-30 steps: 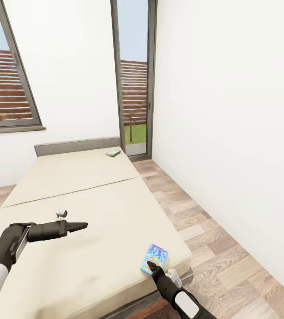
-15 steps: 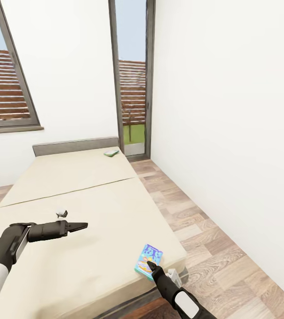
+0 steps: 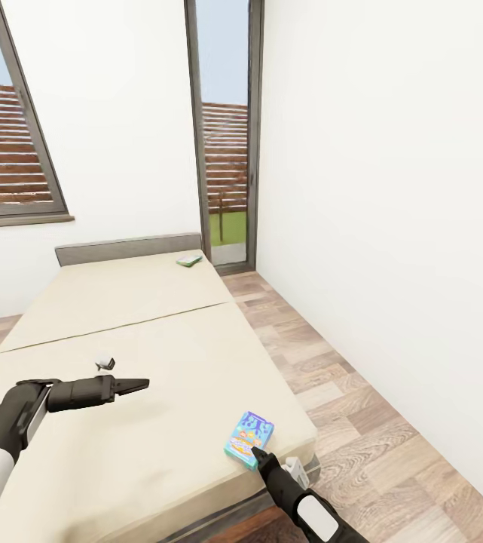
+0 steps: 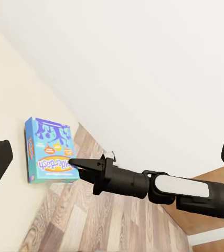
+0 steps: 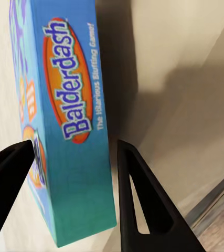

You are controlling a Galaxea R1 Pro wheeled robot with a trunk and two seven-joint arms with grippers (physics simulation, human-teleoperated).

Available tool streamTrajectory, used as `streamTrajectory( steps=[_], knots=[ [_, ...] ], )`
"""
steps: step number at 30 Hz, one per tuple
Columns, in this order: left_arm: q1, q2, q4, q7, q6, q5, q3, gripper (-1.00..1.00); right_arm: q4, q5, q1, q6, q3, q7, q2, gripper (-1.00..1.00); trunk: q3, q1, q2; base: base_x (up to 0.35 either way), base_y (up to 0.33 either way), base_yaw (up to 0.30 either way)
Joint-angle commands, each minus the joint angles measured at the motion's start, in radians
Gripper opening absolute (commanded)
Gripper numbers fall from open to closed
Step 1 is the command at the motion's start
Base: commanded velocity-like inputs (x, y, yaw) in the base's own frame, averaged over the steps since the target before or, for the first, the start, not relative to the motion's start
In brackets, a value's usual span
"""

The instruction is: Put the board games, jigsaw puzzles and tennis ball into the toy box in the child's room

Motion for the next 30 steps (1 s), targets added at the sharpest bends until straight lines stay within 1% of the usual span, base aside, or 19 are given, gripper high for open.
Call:
streamTrajectory(
  steps=[1, 14, 15, 30],
  knots=[
    [0.0, 0.0, 0.0, -0.005, 0.011, -0.002, 0.001, 1.0, 0.001, -0.008, -0.001, 0.002, 0.003, 0.001, 0.0, -1.0, -0.001, 0.0, 0.0, 0.0, 0.0, 0.0],
    [0.0, 0.001, 0.0, -0.005, 0.011, -0.002, 0.001, 1.0, 0.0, -0.008, -0.001, 0.002, 0.003, 0.001, 0.0, -1.0, -0.001, 0.0, 0.0, 0.0, 0.0, 0.0],
    [0.0, 0.002, 0.0, -0.005, 0.011, -0.002, 0.002, 1.0, -0.001, -0.007, -0.001, -0.008, 0.004, 0.019, 0.0, -1.0, -0.001, 0.0, 0.0, 0.0, 0.0, 0.0],
    [0.0, 0.004, 0.0, -0.005, 0.011, -0.002, 0.002, 1.0, -0.001, -0.006, -0.001, -0.013, 0.005, 0.019, 0.0, -1.0, 0.002, 0.0, 0.0, 0.0, 0.0, 0.0]
  ],
)
